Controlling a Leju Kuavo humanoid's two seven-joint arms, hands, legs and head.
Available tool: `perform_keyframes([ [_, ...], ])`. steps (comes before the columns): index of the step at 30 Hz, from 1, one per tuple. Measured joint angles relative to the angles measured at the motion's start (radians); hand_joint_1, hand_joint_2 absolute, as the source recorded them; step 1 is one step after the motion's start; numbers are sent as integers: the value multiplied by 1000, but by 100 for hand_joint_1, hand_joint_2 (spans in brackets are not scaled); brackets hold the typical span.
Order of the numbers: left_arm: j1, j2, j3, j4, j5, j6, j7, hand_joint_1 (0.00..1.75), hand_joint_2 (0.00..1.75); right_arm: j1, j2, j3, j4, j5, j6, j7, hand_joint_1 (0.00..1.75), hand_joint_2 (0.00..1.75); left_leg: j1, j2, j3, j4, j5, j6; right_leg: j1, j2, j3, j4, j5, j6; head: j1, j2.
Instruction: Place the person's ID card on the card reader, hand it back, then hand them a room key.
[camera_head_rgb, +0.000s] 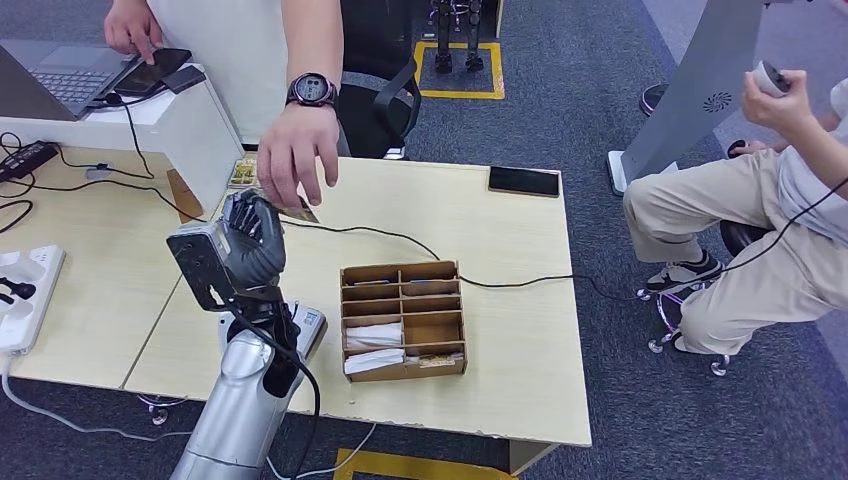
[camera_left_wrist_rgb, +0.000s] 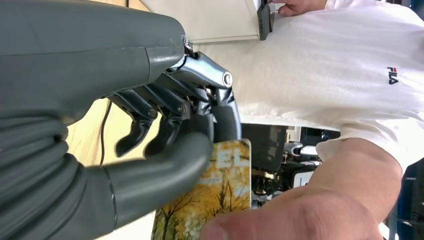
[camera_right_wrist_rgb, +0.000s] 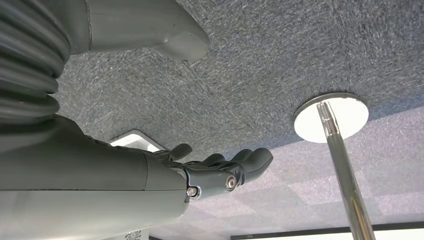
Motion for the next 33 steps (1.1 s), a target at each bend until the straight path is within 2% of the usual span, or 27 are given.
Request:
perform_keyframes([
  [8, -2, 0, 0, 2, 37, 27, -17, 0, 175, 0, 0, 0, 1, 1, 0, 7, 0, 175, 0, 0, 0, 0, 0, 0, 0, 0, 0, 0, 0, 0, 0, 0],
  [19, 6, 0, -3, -20, 69, 10, -46, 0, 175, 0, 0, 0, 1, -6, 0, 14, 0, 175, 0, 0, 0, 0, 0, 0, 0, 0, 0, 0, 0, 0, 0, 0],
  [33, 122, 2, -85, -159, 22, 0, -125, 0, 175, 2, 0, 0, 0, -49, 0, 18, 0, 175, 0, 0, 0, 0, 0, 0, 0, 0, 0, 0, 0, 0, 0, 0],
])
